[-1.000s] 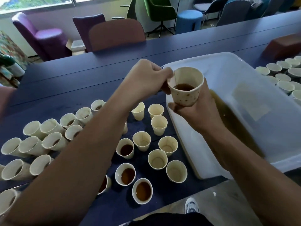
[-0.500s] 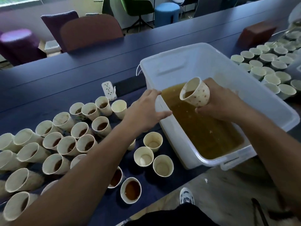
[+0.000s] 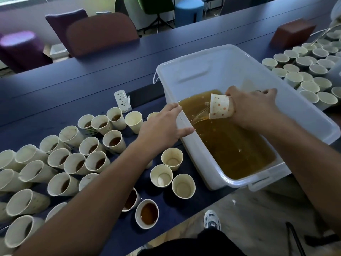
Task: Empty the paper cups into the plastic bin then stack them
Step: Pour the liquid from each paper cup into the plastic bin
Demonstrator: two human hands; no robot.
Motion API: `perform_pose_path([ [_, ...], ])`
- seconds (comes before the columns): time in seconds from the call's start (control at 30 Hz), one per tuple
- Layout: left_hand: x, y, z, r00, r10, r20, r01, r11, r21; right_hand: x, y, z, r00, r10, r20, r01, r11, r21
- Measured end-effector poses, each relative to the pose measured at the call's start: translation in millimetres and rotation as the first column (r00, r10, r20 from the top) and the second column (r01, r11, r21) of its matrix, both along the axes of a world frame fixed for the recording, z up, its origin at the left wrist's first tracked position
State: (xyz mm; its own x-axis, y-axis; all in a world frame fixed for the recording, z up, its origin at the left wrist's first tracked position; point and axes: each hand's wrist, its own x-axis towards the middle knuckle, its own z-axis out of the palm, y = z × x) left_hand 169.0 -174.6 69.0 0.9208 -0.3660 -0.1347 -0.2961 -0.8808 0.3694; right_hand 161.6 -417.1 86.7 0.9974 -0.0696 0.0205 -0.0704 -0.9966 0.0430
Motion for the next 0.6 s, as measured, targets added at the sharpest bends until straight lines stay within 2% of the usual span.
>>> perform_pose_path([
  [0.23,3,1,2,1.0,0.001,-0.011,-0.001,1.0,0.031,10,10,27,0.976,0.109,0.189,-0.072,0.978,-0.197],
  [0.4,5,0,3,1.0,0.011,-0.019,-0.01,0.999,0.046,13,10,33,0.944,0.047,0.326,0.0,0.99,-0.144],
  [0.47,4,2,2,1.0,0.008,-0.021,-0.007,0.999,0.039,9,14,14,0.966,0.025,0.258,0.021,0.985,-0.172],
  [0.57,4,3,1,1.0,0.008,-0.021,-0.007,1.0,0.021,3,15,-14,0.999,0.002,0.034,0.004,0.985,-0.171],
  [0.6,3,2,1,1.0,0.009,-0.019,-0.008,1.0,0.016,1,13,-17,1.0,-0.013,0.027,0.016,0.989,-0.145],
])
